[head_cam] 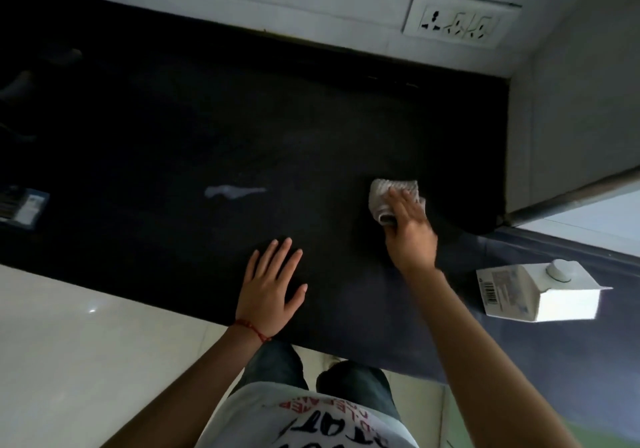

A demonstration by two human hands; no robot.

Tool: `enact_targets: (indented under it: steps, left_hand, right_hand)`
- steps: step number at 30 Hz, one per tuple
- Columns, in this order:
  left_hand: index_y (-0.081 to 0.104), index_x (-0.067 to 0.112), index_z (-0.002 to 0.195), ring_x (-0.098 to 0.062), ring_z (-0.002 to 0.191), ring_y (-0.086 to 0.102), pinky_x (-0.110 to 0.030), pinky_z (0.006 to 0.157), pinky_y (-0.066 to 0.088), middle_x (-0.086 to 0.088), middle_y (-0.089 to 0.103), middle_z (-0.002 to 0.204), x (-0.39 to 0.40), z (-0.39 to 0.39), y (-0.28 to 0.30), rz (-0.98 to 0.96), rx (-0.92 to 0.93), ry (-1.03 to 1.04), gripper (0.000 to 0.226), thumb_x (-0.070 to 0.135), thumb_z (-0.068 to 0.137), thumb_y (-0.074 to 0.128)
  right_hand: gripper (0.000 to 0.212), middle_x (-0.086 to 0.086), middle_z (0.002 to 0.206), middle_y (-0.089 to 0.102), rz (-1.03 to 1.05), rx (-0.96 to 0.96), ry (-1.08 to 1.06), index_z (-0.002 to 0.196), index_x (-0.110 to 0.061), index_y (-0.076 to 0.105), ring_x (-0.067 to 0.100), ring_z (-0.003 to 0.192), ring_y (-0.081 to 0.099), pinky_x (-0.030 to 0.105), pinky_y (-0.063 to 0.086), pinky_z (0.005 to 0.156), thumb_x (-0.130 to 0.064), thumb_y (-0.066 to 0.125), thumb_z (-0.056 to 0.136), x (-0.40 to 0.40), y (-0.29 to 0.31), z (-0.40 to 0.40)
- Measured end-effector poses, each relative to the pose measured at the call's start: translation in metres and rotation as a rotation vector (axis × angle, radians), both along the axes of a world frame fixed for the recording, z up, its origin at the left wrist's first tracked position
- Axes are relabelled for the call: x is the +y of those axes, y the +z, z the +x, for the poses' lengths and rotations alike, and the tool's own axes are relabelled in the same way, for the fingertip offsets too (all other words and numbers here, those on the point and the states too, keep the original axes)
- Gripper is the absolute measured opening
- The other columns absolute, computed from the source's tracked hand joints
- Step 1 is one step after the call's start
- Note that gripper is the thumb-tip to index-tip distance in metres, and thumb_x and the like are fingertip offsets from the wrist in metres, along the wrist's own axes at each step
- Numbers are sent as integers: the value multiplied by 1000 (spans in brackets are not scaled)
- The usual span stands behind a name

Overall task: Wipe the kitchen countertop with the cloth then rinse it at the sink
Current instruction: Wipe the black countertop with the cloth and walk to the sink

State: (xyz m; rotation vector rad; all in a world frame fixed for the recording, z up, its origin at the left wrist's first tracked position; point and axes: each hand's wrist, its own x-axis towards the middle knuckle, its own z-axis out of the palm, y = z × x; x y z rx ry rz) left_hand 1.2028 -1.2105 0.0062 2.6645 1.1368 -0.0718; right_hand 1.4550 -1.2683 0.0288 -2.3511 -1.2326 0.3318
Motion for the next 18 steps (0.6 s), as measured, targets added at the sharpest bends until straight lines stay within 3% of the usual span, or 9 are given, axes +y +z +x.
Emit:
enact_targets:
  steps: [3, 7, 11, 14, 18]
  left_hand:
    - [44, 22, 133, -21, 135, 27, -48, 109, 30, -6, 46, 144, 0, 0, 0, 5, -6, -9, 57, 47, 83, 42]
    - [46, 18, 131, -22, 133, 32, -48, 108, 30, -9, 47, 142, 0, 1, 0, 17, -32, 2, 58, 46, 81, 44]
    - [42, 17, 130, -25, 131, 40, -45, 106, 30, -13, 49, 139, 2, -5, 3, 17, -60, 44, 56, 43, 80, 43]
    - [43, 17, 129, -31, 124, 52, -47, 101, 38, -15, 53, 135, 15, -22, 12, 24, -17, 145, 56, 42, 79, 40]
    - [48, 12, 129, -35, 127, 48, -52, 102, 35, -18, 52, 136, 49, -69, 19, 39, -11, 362, 56, 41, 82, 37]
  right_hand:
    - [52, 11, 133, 57, 41, -40, 90, 124, -11, 57, 26, 128, 47, 36, 41, 103, -4, 64, 73, -20, -7, -37]
    - [42, 5, 124, 64, 101, -30, 189, 116, -12, 64, 20, 122, 53, 17, 26, 110, -11, 54, 75, -44, -8, -61]
    - [44, 5, 125, 63, 112, -14, 221, 119, -15, 61, 17, 120, 55, 26, 48, 94, -16, 49, 78, -10, 7, -65]
    - [48, 7, 128, 61, 153, 34, 322, 123, -13, 58, 21, 121, 55, 31, 48, 93, -4, 60, 76, 30, 19, -89]
    - [50, 10, 126, 63, 210, 10, 405, 120, -11, 60, 27, 119, 57, 34, 45, 95, 3, 62, 72, 88, 27, -122]
